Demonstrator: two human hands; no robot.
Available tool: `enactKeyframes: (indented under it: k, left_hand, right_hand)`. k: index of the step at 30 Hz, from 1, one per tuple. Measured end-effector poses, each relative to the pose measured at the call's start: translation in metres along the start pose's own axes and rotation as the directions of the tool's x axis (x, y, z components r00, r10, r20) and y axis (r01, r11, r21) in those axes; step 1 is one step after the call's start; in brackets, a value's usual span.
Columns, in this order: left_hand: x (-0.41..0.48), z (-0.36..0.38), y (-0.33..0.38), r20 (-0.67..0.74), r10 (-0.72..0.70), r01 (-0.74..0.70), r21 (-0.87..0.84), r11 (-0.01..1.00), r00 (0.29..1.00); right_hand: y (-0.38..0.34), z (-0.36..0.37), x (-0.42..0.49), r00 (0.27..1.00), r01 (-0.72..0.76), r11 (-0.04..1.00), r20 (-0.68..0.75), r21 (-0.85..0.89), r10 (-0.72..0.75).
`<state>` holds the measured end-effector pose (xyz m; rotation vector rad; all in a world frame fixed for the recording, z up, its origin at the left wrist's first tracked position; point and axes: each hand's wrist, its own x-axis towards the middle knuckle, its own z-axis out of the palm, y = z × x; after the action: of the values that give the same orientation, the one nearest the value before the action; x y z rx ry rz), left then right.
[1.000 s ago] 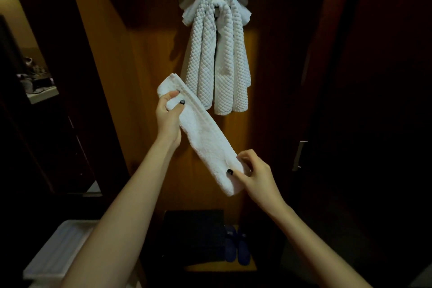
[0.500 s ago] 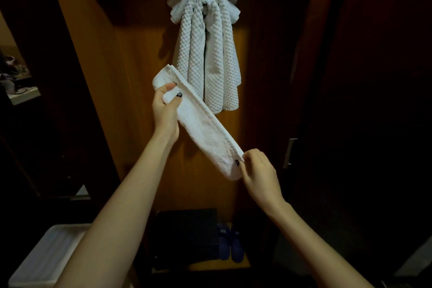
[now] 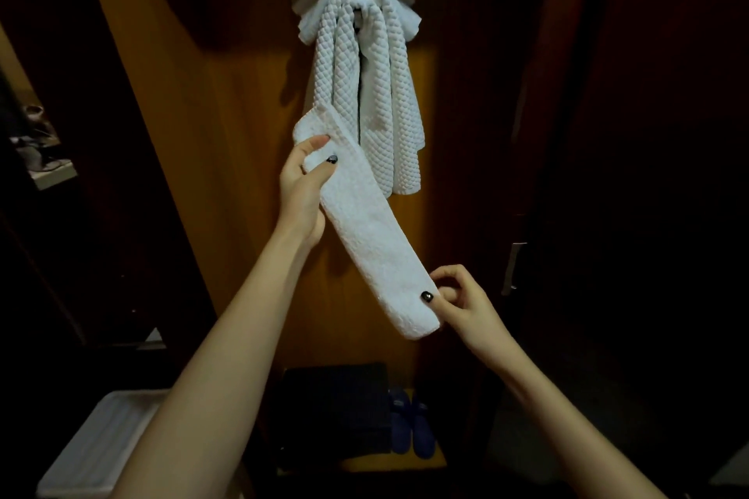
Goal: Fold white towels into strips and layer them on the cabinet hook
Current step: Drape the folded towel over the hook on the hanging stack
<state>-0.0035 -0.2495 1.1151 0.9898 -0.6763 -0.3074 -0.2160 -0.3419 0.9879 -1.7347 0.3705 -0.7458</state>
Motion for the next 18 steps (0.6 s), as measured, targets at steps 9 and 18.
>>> enactKeyframes:
  k: [9, 18]
  left_hand:
    - [-0.005, 0.010, 0.017, 0.188, -0.111, 0.131, -0.101, 0.986, 0.976]
    - [-0.006, 0.002, 0.026, 0.227, -0.140, 0.193, -0.231, 0.954, 0.964]
  right_hand:
    - [-0.010, -0.004, 0.003, 0.965, -0.069, 0.994, 0.247, -0.088, 0.089]
    - [-0.014, 0.004, 0.005, 0.970, -0.057, 0.998, 0.236, 0.017, 0.052]
